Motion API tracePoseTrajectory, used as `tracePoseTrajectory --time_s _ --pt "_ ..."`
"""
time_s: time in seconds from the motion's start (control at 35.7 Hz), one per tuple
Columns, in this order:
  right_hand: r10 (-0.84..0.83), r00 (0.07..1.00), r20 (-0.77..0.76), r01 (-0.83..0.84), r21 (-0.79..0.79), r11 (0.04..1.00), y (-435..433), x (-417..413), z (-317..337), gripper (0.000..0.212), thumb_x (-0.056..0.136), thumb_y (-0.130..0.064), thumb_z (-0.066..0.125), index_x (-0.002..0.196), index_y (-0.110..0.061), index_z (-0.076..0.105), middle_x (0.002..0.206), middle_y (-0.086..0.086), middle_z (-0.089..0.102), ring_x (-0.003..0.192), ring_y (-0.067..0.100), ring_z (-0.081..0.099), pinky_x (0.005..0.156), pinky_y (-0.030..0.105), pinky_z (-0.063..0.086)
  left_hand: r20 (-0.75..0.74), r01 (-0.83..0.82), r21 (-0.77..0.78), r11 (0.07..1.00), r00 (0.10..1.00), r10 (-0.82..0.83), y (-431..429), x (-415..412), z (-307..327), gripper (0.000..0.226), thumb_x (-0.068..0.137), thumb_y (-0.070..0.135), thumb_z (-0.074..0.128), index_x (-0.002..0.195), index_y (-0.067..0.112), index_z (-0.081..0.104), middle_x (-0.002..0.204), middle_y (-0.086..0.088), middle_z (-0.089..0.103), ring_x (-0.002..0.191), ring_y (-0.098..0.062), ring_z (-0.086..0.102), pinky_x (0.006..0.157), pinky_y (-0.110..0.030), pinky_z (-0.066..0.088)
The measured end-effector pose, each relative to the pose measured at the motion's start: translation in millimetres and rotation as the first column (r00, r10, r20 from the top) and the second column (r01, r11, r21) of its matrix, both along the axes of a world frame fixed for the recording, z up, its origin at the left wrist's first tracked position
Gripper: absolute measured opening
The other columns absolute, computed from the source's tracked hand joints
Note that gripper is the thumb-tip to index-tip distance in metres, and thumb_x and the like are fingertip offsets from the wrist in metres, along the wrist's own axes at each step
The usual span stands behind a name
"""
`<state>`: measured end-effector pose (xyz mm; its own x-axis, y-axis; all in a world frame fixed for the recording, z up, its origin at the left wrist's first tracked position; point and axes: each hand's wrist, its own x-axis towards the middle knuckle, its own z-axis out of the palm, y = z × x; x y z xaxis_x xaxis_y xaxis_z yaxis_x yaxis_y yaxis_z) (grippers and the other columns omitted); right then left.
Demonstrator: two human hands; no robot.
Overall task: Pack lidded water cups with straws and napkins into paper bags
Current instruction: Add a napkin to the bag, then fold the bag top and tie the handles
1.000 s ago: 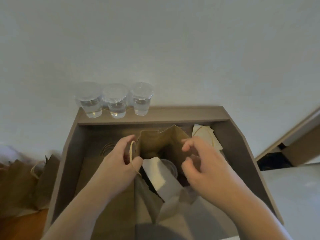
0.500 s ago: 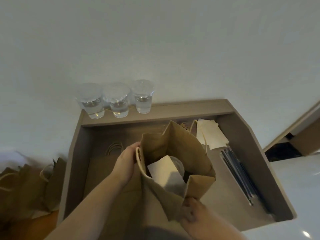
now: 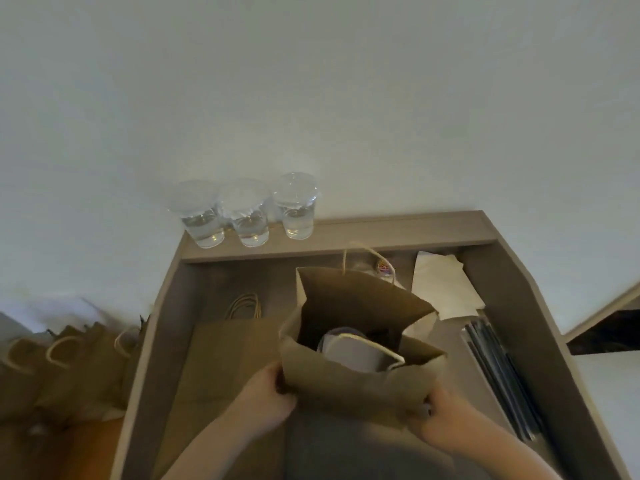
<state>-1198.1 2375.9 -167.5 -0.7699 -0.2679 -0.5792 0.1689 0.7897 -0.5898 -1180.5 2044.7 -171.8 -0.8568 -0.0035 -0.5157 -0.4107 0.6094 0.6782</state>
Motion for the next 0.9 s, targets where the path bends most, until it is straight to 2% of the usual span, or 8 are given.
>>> tracePoseTrajectory --time_s 0.08,0.17,0.31,0.42,0.5,0.59,0.73,0.9 --pt "0.023 0.999 -0.034 -0.019 0.098 0.995 -4 3 -6 0.027 0.093 -0.037 0.071 0.091 -0.050 0.048 0.084 -0.011 0.057 0.072 -0.004 0.064 0.062 0.010 0.050 -0.026 0.024 -0.094 0.995 0.999 -0.026 11 1 -4 0.012 0.080 0.030 0.059 0.084 0.037 0.068 0.080 0.024 0.070 0.100 -0.003 0.071 0.070 -0.003 0.047" --pt "-0.010 0.996 -0.084 0.015 0.064 0.998 1 1 -14 0.028 0.090 -0.040 0.072 0.115 -0.029 0.065 0.085 -0.014 0.058 0.073 0.005 0.057 0.069 0.015 0.047 -0.088 0.031 -0.146 0.989 0.995 -0.044 21 2 11 0.011 0.078 0.030 0.061 0.078 0.041 0.060 0.072 0.025 0.063 0.097 -0.006 0.069 0.065 -0.001 0.043" --pt "0.004 0.991 -0.137 -0.020 -0.112 0.994 22 -17 16 0.020 0.086 -0.042 0.080 0.095 -0.049 0.062 0.096 -0.020 0.069 0.091 -0.013 0.065 0.084 0.008 0.051 -0.216 -0.016 -0.008 1.000 0.976 0.014 27 14 55 0.035 0.081 0.012 0.073 0.106 0.035 0.075 0.102 0.015 0.079 0.103 -0.002 0.072 0.090 -0.016 0.055" --pt "0.089 0.942 -0.323 -0.204 -0.342 0.917 41 -31 66 0.046 0.086 -0.059 0.072 0.131 -0.063 0.061 0.136 -0.028 0.062 0.126 -0.005 0.060 0.097 0.021 0.054 -0.298 -0.017 0.164 0.986 0.952 0.066 28 25 92 0.042 0.081 0.010 0.090 0.102 0.045 0.079 0.108 0.009 0.080 0.103 -0.004 0.075 0.094 -0.019 0.057" --pt "0.106 0.899 -0.426 -0.278 -0.366 0.888 47 -37 87 0.051 0.086 -0.070 0.072 0.135 -0.061 0.061 0.138 -0.022 0.059 0.128 0.004 0.059 0.097 0.023 0.054 -0.408 -0.018 0.146 0.989 0.910 0.077 32 24 109 0.044 0.064 0.049 0.097 0.104 0.048 0.081 0.117 0.018 0.077 0.111 0.003 0.070 0.093 -0.009 0.051" --pt "0.082 0.876 -0.475 -0.246 -0.296 0.923 48 -48 87 0.066 0.070 -0.089 0.072 0.129 -0.065 0.052 0.138 -0.030 0.049 0.129 -0.001 0.053 0.099 0.019 0.051 -0.504 -0.107 0.103 0.989 0.852 0.144 32 17 102 0.065 0.051 0.076 0.090 0.106 0.044 0.078 0.123 0.014 0.069 0.113 -0.004 0.067 0.092 -0.024 0.055" --pt "0.033 0.959 -0.280 -0.128 -0.329 0.936 40 -67 69 0.135 0.049 -0.080 0.094 0.151 -0.074 0.005 0.154 -0.043 0.031 0.143 -0.013 0.032 0.123 0.032 0.027 -0.467 -0.169 0.304 0.938 0.831 0.301 33 -1 89 0.117 0.028 0.054 0.107 0.133 0.050 0.054 0.146 0.019 0.056 0.132 -0.001 0.057 0.107 -0.035 0.048" --pt "0.031 0.957 -0.290 -0.171 -0.473 0.864 20 -83 62 0.028 0.086 -0.048 0.081 0.114 -0.043 0.078 0.116 -0.011 0.076 0.117 0.009 0.068 0.107 0.046 0.053 -0.473 -0.108 0.298 0.948 0.847 0.245 29 -16 89 0.123 0.041 0.045 0.107 0.149 0.051 0.048 0.119 0.002 0.070 0.105 -0.017 0.072 0.094 -0.019 0.054"
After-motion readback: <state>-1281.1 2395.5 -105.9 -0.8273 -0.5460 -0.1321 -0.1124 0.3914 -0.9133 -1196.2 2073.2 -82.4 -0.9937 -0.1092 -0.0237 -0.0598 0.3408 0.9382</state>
